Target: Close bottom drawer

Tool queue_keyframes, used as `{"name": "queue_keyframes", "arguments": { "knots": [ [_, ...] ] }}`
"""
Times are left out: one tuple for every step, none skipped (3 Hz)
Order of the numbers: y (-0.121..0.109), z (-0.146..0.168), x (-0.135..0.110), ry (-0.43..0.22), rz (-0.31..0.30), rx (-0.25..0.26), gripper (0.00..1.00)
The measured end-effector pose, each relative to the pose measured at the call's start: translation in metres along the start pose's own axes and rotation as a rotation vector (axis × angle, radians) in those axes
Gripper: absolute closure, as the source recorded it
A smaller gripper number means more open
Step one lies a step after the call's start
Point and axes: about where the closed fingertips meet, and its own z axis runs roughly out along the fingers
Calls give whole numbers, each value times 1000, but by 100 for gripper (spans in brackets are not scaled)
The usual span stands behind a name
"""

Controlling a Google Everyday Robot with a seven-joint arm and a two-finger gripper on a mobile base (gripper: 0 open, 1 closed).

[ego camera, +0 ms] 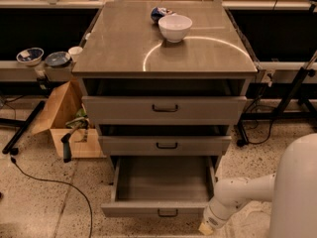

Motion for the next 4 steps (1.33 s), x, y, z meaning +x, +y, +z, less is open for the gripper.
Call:
{"name": "queue_keyframes", "arguments": {
  "knots": [
    [-10, 18, -5, 24, 5, -5, 100],
    [-21, 35, -15, 38, 5, -5, 100],
    [-28, 53, -18, 62, 9, -13, 100],
    [-33, 71, -17, 84, 24, -24, 100]
  ]
}}
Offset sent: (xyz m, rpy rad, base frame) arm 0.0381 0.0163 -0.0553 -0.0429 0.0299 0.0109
